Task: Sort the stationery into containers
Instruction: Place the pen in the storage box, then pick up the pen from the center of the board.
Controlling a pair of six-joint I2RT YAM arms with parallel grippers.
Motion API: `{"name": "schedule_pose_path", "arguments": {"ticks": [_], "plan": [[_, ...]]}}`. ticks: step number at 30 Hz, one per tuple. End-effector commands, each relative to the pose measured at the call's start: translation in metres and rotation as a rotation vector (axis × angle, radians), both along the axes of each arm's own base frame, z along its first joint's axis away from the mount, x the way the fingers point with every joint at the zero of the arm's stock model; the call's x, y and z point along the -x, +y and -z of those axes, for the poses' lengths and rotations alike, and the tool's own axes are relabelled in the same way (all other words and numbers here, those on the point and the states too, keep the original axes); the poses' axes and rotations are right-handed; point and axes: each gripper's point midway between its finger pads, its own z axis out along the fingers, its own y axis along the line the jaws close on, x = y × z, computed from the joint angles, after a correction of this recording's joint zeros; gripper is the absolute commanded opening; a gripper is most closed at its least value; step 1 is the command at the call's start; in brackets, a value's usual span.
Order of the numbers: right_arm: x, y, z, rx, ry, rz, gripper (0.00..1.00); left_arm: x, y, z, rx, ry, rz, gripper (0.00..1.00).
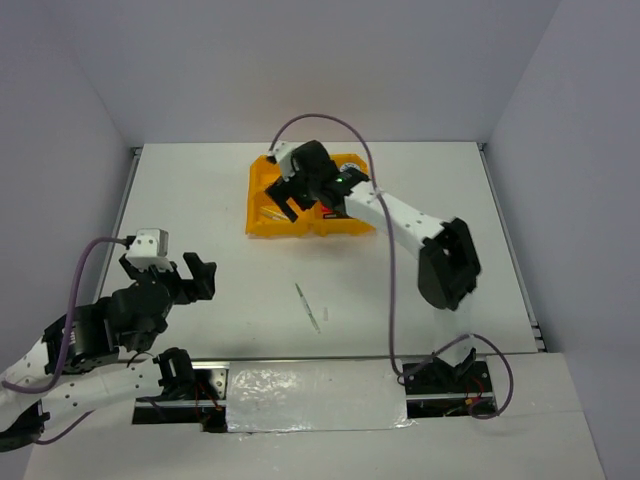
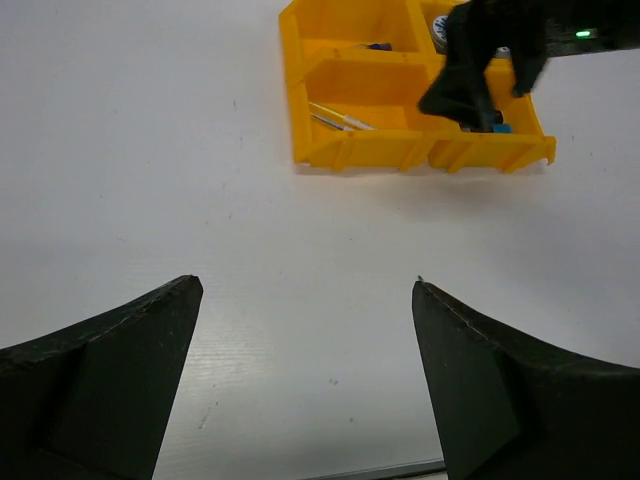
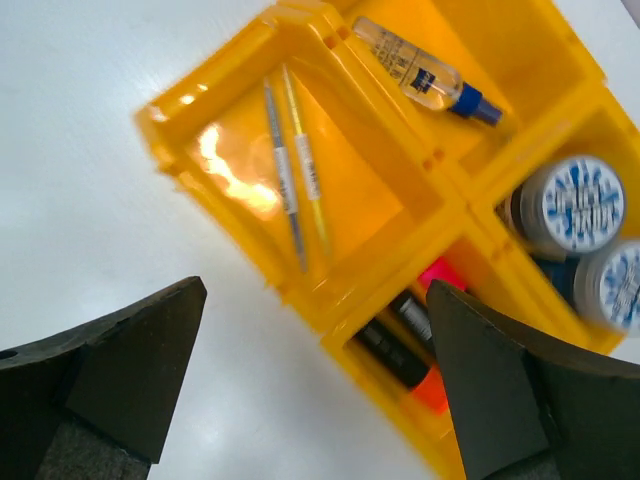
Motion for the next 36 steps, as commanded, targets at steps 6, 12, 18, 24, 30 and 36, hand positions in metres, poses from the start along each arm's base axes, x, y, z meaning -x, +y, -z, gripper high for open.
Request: {"name": "schedule_pose_path", "arguments": {"ticks": [6, 12, 18, 24, 30, 36], "plan": [[0.099, -0.041, -0.100, -0.482, 0.082, 0.398, 0.96, -0.004, 0.029, -0.002, 0.012, -0.002, -0.182, 0.99], [0.178, -0.038, -0.017, -0.235, 0.219, 0.475, 0.67, -0.006, 0.026, 0.001, -0.015, 0.010, -0.185, 0.99], [0.215, -0.022, 0.012, -0.194, 0.279, 0.468, 0.56, -0.008, 0.022, 0.004, -0.031, 0.023, -0.177, 0.99], [0.224, -0.011, 0.055, -0.112, 0.351, 0.441, 0.53, -0.009, 0.020, 0.006, -0.045, 0.032, -0.174, 0.99], [0.227, -0.015, 0.096, -0.024, 0.401, 0.461, 0.51, -0.009, 0.018, 0.006, -0.033, 0.032, -0.168, 0.99], [0.230, -0.013, 0.112, -0.004, 0.432, 0.451, 0.49, -0.009, 0.016, 0.006, -0.028, 0.033, -0.155, 0.99]]}}
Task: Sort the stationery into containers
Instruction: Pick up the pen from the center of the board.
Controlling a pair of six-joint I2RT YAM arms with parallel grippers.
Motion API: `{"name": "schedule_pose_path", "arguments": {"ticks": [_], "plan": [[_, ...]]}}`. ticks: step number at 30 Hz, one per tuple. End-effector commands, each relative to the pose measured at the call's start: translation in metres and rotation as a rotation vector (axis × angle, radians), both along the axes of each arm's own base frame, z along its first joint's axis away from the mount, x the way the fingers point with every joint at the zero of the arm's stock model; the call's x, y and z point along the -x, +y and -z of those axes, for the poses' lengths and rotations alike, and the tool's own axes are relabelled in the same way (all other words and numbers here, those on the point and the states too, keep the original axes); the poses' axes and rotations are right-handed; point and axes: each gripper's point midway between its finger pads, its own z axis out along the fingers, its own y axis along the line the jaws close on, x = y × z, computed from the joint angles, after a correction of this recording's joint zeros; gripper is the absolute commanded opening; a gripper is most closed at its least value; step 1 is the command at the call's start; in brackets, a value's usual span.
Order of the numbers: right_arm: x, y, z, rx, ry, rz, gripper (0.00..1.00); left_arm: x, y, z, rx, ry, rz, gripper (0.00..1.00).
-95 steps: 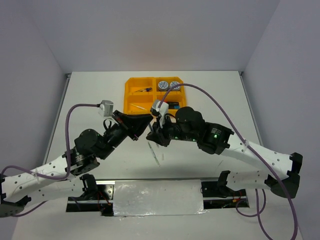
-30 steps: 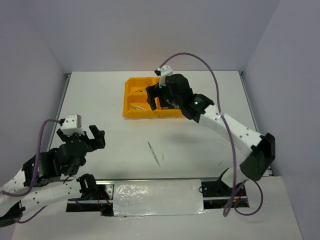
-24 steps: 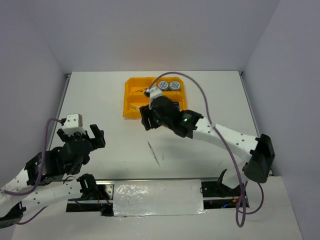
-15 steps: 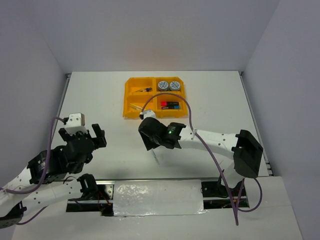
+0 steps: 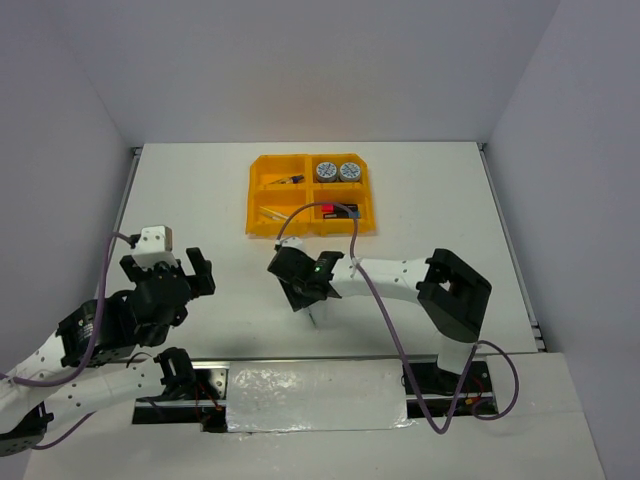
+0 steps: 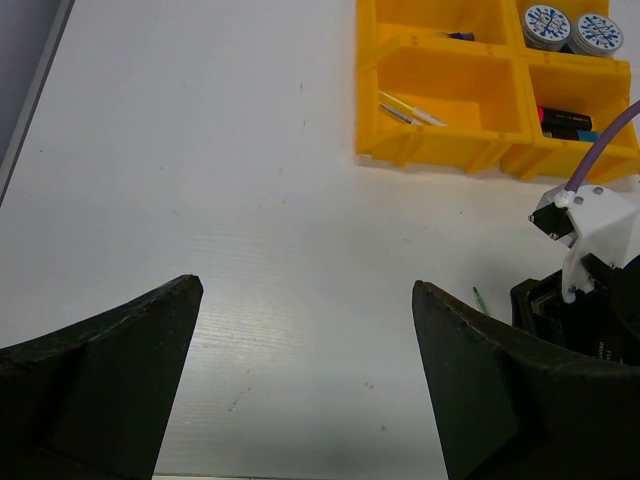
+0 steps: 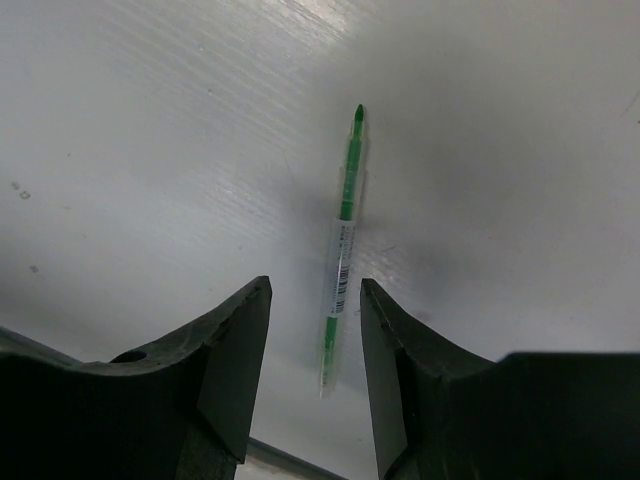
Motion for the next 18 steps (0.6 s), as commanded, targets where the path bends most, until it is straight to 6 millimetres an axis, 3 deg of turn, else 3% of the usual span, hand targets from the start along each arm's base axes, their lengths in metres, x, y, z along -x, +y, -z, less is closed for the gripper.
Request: {"name": "schedule_pose_path", "arguments": {"ticks": [1, 13, 16, 17, 18], "plan": [[-0.003, 0.007, 0.005, -0.036, 0.010, 0.008, 0.49, -0.002, -0.002, -0.010, 0.039, -0.024, -0.002, 0.99], [0.011, -0.008, 0.045, 0.031, 0.093, 0.035, 0.41, -0.002, -0.003, -0.010, 0.035, -0.021, 0.004, 0.99], [0.020, -0.003, 0.048, 0.015, 0.118, 0.017, 0.19, -0.002, -0.003, -0.009, 0.032, -0.019, 0.002, 0.99], [0.025, 0.000, 0.049, 0.015, 0.123, 0.008, 0.06, -0.002, -0.003, -0.009, 0.030, -0.019, 0.002, 0.99], [0.028, 0.002, 0.049, 0.016, 0.127, 0.002, 0.05, -0.002, -0.002, -0.010, 0.029, -0.020, -0.001, 0.99]]}}
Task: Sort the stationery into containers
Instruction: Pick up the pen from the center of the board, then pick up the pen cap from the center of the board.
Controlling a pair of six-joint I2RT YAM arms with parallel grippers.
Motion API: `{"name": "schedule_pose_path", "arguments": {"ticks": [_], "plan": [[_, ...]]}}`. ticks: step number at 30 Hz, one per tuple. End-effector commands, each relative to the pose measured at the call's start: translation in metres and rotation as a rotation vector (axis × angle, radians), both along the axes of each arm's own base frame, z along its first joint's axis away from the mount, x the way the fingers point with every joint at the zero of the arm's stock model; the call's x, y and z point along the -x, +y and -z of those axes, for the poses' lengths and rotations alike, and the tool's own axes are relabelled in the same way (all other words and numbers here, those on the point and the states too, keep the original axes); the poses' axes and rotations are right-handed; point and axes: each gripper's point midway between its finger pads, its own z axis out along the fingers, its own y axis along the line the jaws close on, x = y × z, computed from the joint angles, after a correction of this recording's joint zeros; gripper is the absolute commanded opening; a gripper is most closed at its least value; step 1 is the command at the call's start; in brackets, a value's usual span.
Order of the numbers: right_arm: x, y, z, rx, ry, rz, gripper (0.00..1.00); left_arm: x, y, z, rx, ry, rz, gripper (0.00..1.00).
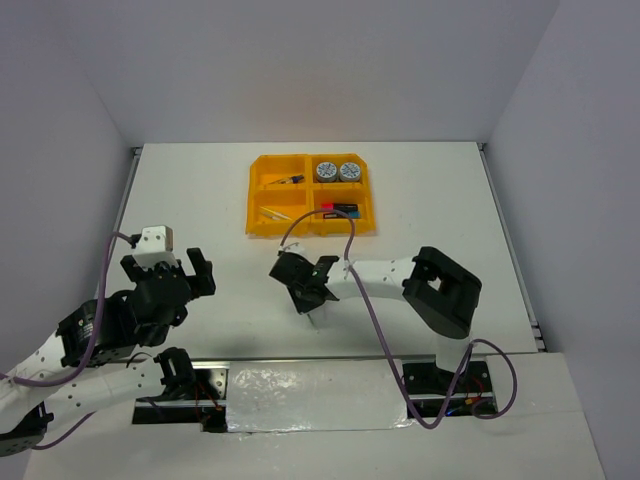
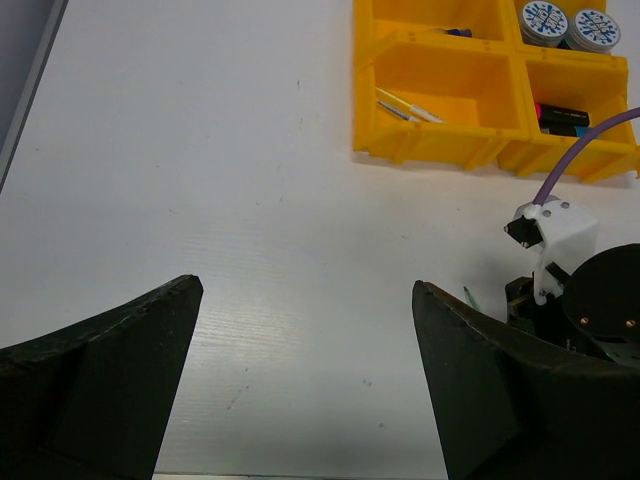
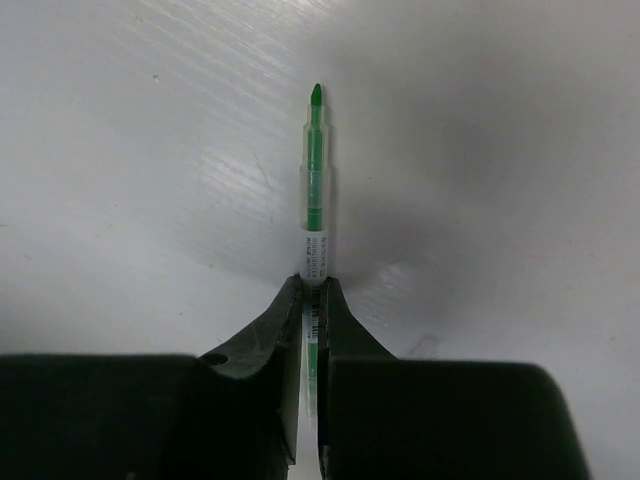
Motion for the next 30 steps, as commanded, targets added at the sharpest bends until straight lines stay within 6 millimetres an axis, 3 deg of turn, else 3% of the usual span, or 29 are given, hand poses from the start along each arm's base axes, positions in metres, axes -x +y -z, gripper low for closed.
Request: {"name": "schedule_pose_path", "arguments": {"ticks": [1, 4, 5, 7, 8, 9, 11, 12, 14, 15, 16, 19, 21, 22, 23, 25, 26, 28, 30], "plan": [[0.026, 0.010, 0.012, -0.009, 0.074, -0.032, 0.04, -0.003, 0.000, -0.011, 0.029, -0.025, -0.016, 0.99], [0.041, 0.033, -0.011, -0.124, 0.081, -0.111, 0.02, -0.002, 0.002, -0.014, 0.050, -0.029, -0.031, 0.99], [0.041, 0.041, -0.041, -0.209, 0.055, -0.128, 0.02, -0.003, 0.001, -0.014, 0.057, -0.030, -0.027, 0.99], [0.040, 0.043, -0.074, -0.296, 0.002, -0.132, 0.02, -0.005, -0.010, -0.015, 0.085, -0.030, 0.003, 0.99], [0.032, 0.036, -0.091, -0.314, -0.057, -0.099, 0.01, -0.006, -0.017, -0.009, 0.076, -0.011, 0.017, 0.99], [0.025, 0.026, -0.130, -0.389, -0.127, -0.068, 0.01, -0.007, -0.024, -0.004, 0.073, 0.006, 0.030, 0.99], [0.009, -0.016, -0.141, -0.346, -0.207, 0.051, 0.00, -0.012, -0.044, 0.012, 0.073, 0.073, 0.039, 0.99], [-0.001, -0.049, -0.159, -0.358, -0.245, 0.132, 0.00, -0.014, -0.053, 0.019, 0.086, 0.102, 0.034, 0.99], [-0.011, -0.099, -0.146, -0.304, -0.251, 0.247, 0.00, -0.018, -0.085, 0.038, 0.074, 0.193, 0.082, 0.99], [-0.021, -0.140, -0.153, -0.291, -0.282, 0.360, 0.00, -0.020, -0.099, 0.044, 0.084, 0.226, 0.095, 0.99], [-0.019, -0.165, -0.141, -0.253, -0.283, 0.416, 0.00, -0.020, -0.121, 0.047, 0.130, 0.260, 0.141, 0.99], [-0.017, -0.226, -0.149, -0.230, -0.369, 0.552, 0.01, -0.027, -0.166, 0.090, 0.119, 0.391, 0.147, 0.99], [-0.012, -0.242, -0.154, -0.240, -0.390, 0.584, 0.02, -0.026, -0.185, 0.106, 0.142, 0.445, 0.138, 0.99], [-0.010, -0.242, -0.164, -0.284, -0.420, 0.574, 0.05, -0.026, -0.195, 0.109, 0.152, 0.458, 0.136, 0.99], [-0.009, -0.238, -0.166, -0.313, -0.419, 0.552, 0.06, -0.026, -0.204, 0.125, 0.120, 0.491, 0.125, 0.97], [-0.006, -0.234, -0.165, -0.322, -0.404, 0.537, 0.07, -0.021, -0.226, 0.128, 0.128, 0.503, 0.131, 0.92], [-0.007, -0.234, -0.161, -0.301, -0.390, 0.540, 0.07, -0.020, -0.232, 0.144, 0.087, 0.528, 0.116, 0.92], [-0.007, -0.230, -0.156, -0.286, -0.365, 0.520, 0.07, -0.017, -0.244, 0.150, 0.068, 0.552, 0.101, 0.90], [-0.008, -0.226, -0.148, -0.270, -0.340, 0.509, 0.07, -0.013, -0.255, 0.174, 0.018, 0.604, 0.103, 0.84]]}}
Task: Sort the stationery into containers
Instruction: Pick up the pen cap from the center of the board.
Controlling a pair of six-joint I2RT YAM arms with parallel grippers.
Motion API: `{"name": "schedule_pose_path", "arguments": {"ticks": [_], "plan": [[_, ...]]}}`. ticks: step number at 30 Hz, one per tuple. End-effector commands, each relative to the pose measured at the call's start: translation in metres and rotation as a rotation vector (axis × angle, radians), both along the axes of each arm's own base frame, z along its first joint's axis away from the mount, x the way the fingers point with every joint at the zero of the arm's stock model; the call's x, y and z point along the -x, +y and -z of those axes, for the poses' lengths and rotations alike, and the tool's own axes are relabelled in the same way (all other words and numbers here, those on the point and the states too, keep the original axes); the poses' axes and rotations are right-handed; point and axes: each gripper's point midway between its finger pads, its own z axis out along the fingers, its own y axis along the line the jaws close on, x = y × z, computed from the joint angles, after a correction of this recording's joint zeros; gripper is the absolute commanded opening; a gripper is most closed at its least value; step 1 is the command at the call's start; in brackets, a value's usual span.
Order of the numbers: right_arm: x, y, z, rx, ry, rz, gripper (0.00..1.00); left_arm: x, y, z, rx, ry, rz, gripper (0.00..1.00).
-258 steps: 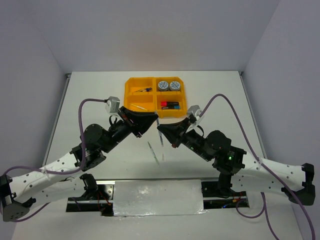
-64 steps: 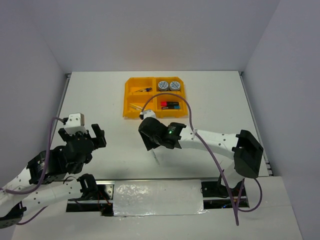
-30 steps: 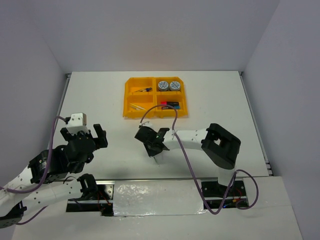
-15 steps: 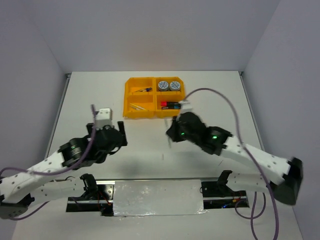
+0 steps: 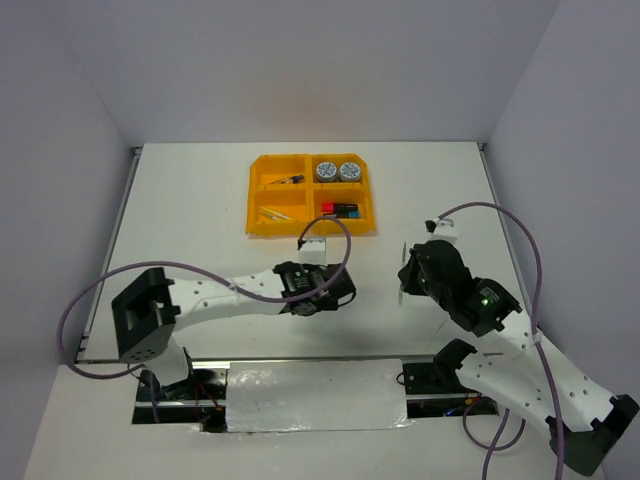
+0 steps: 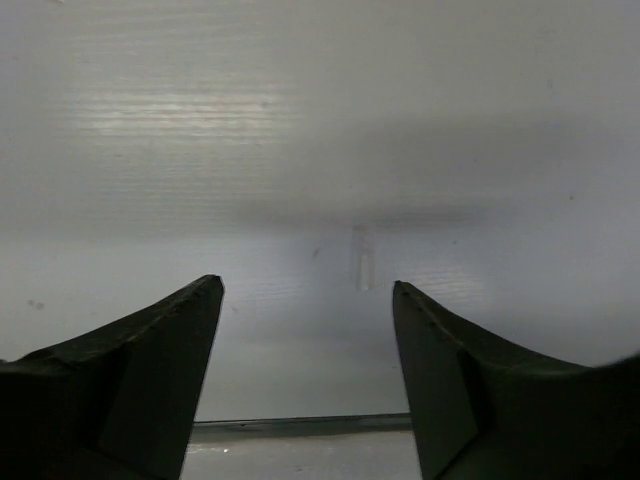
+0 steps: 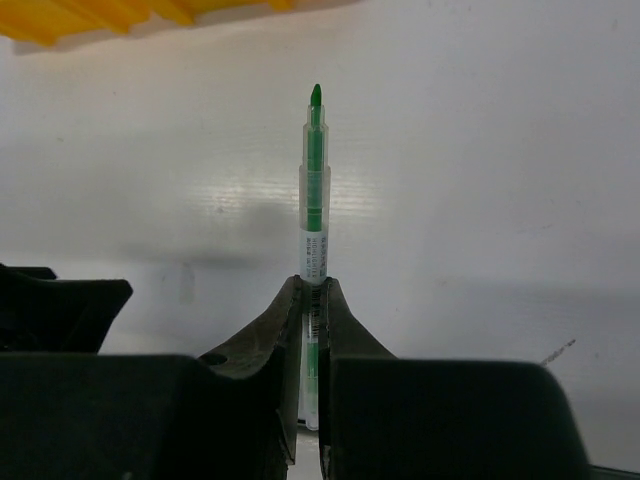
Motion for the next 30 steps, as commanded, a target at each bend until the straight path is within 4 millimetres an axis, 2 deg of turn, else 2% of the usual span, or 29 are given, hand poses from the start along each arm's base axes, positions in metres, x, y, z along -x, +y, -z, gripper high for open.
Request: {"name": "schedule_pose_path", "arguments": {"ticks": [1, 4, 11, 17, 21, 25, 30], "plan": [[0.000, 0.005, 0.013, 0.029, 0.047, -0.033, 0.07, 0.003, -0.030, 0.017, 0.032, 0.050, -0.027, 0.78], [0.001, 0.007, 0.012, 0.023, 0.042, -0.047, 0.07, 0.003, -0.041, 0.033, 0.039, 0.075, -0.017, 0.74], [0.004, 0.009, 0.002, -0.020, -0.002, -0.071, 0.07, -0.001, -0.054, 0.050, 0.023, 0.092, -0.003, 0.64], [0.005, 0.011, 0.004, -0.019, 0.004, -0.081, 0.07, 0.003, -0.055, 0.070, -0.004, 0.136, -0.005, 0.61], [0.005, 0.011, 0.004, -0.018, 0.005, -0.084, 0.07, 0.005, -0.046, 0.078, -0.033, 0.145, -0.019, 0.61], [0.007, 0.013, 0.002, -0.024, 0.000, -0.094, 0.06, 0.005, -0.042, 0.083, -0.033, 0.151, -0.022, 0.52], [0.008, 0.014, 0.002, -0.027, -0.002, -0.103, 0.06, 0.011, -0.041, 0.094, -0.031, 0.184, -0.015, 0.35]]}}
